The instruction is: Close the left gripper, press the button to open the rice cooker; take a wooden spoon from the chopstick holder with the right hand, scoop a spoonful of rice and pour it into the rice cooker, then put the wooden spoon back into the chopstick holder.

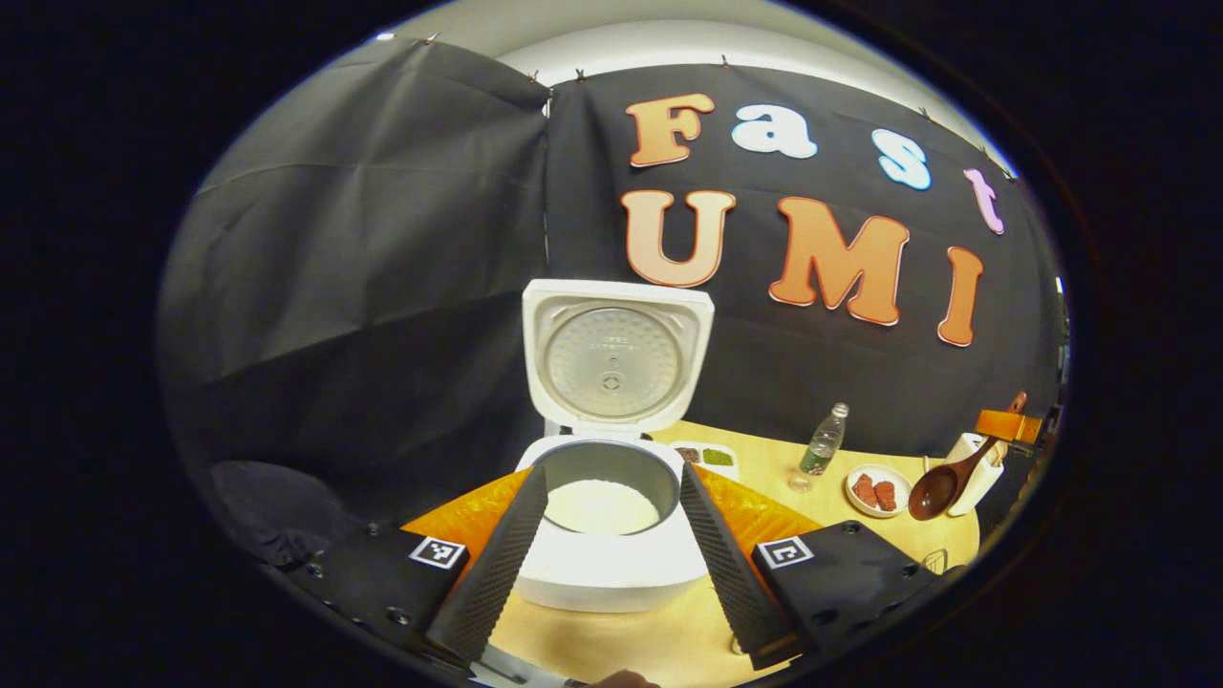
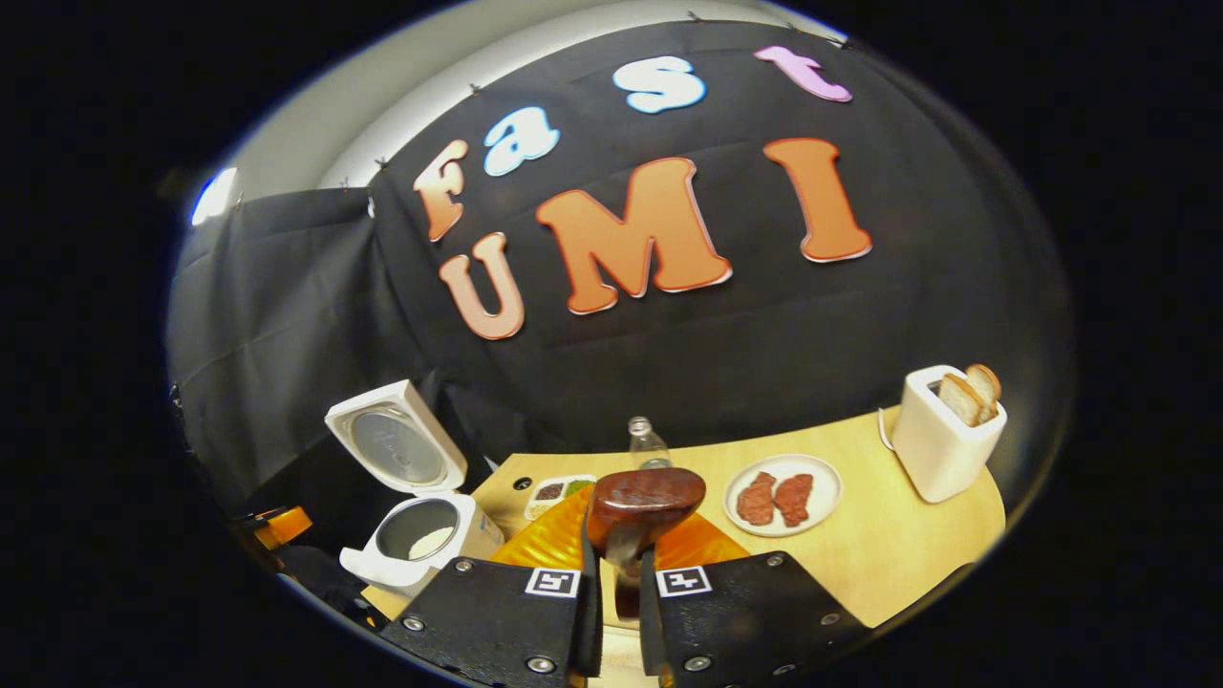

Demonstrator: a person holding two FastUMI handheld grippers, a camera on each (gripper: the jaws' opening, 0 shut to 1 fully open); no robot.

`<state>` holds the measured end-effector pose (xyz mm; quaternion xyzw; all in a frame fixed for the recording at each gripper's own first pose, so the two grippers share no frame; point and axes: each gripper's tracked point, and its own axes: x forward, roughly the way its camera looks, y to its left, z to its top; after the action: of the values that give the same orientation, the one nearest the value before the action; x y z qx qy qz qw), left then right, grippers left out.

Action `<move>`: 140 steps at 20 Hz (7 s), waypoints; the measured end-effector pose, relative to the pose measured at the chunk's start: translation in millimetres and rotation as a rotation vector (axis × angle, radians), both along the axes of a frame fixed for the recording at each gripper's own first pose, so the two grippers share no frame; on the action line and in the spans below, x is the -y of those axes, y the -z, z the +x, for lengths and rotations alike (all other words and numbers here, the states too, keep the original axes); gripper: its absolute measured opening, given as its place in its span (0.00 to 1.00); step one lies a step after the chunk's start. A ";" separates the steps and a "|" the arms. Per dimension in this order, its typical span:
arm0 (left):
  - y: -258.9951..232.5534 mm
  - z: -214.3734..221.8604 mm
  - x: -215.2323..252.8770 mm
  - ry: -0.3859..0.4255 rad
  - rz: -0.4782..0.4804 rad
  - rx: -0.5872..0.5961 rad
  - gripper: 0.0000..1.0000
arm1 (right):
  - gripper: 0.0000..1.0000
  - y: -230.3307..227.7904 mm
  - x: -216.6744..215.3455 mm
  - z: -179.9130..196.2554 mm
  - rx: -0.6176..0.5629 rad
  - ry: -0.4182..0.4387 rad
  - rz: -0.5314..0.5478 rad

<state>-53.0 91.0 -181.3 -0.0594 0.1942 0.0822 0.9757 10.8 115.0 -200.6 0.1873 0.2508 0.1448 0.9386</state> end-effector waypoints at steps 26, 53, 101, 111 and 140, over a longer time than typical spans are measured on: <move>-31.4 8.8 121.7 0.210 0.139 -0.005 0.95 | 0.17 156.9 129.4 -82.5 -0.262 0.238 0.039; -26.3 34.8 95.8 0.220 0.041 0.022 0.97 | 0.81 73.5 184.9 -73.5 -0.198 0.375 -0.162; 21.5 203.1 -50.1 0.078 -0.035 -0.513 0.99 | 0.81 -58.8 149.6 -91.6 0.081 0.317 -0.300; 145.7 96.1 -40.5 0.047 -0.096 -0.919 0.99 | 0.81 -47.9 149.0 -96.2 0.055 0.271 -0.288; -136.6 68.3 90.8 0.241 0.021 0.282 0.94 | 0.83 -132.7 22.1 -32.9 0.453 0.055 -0.242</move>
<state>15.3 0.2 -44.7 -0.0367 0.0605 -0.0424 0.9966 -22.1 92.9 -67.9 0.0430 0.0447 0.1263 0.9901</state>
